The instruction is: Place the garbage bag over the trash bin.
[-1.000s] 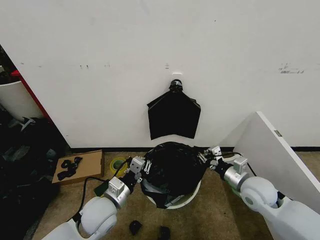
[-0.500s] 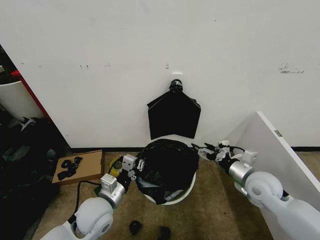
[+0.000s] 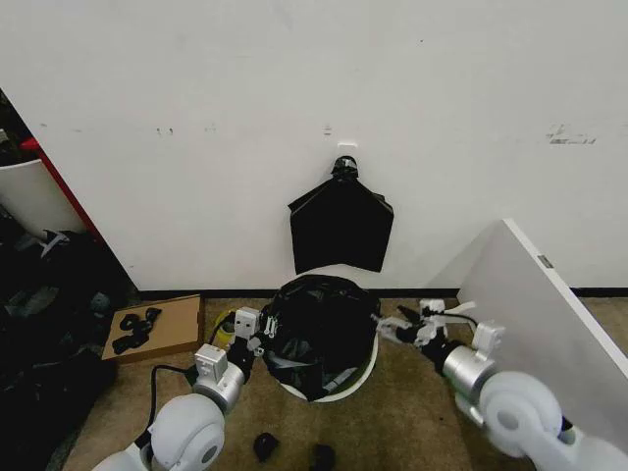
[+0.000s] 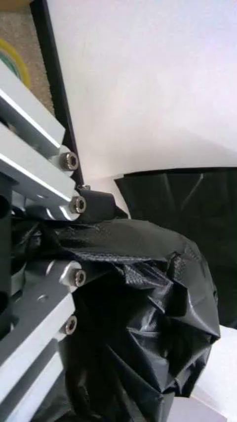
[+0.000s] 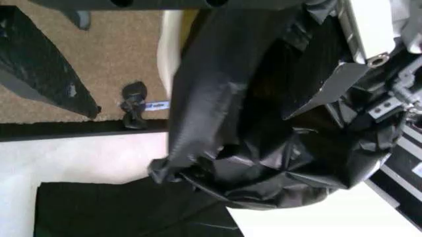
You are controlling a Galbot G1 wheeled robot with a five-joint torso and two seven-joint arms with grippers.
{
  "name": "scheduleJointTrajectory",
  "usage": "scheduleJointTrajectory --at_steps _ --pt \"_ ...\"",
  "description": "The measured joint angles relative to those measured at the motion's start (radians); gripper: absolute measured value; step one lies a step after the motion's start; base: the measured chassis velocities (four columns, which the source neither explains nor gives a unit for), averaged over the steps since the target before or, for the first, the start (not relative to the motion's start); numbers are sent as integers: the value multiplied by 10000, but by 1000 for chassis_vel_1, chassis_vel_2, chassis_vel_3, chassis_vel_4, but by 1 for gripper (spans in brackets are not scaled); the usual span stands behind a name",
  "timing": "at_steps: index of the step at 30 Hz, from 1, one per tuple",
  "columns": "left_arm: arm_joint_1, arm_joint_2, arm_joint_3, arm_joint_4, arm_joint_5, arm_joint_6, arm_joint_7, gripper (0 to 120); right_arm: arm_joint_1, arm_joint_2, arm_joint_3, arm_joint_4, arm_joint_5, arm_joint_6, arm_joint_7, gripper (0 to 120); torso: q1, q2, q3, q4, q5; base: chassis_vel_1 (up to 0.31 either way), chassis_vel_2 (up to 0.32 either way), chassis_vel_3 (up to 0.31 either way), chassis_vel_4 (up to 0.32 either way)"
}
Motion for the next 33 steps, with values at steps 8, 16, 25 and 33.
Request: scheduleJointTrajectory --at_steps 8,16,25,33 --pt "68 -22 -51 -32 36 -18 0 4 -76 224 -54 121 39 -2 245 82 0 0 0 1 -1 0 0 0 0" --pt "73 -26 -46 -129 56 -31 -32 4 -311 366 33 134 48 49 273 53 0 0 0 0 -1 0 0 0 0" --pt "111 -45 -90 -185 29 -112 -100 4 -397 557 85 134 247 304 456 22 0 -2 0 1 0 0 0 0 0" --pt "114 -84 -100 -99 42 -163 -205 4 -443 648 186 190 489 519 494 0 0 -2 2 1 0 0 0 0 0"
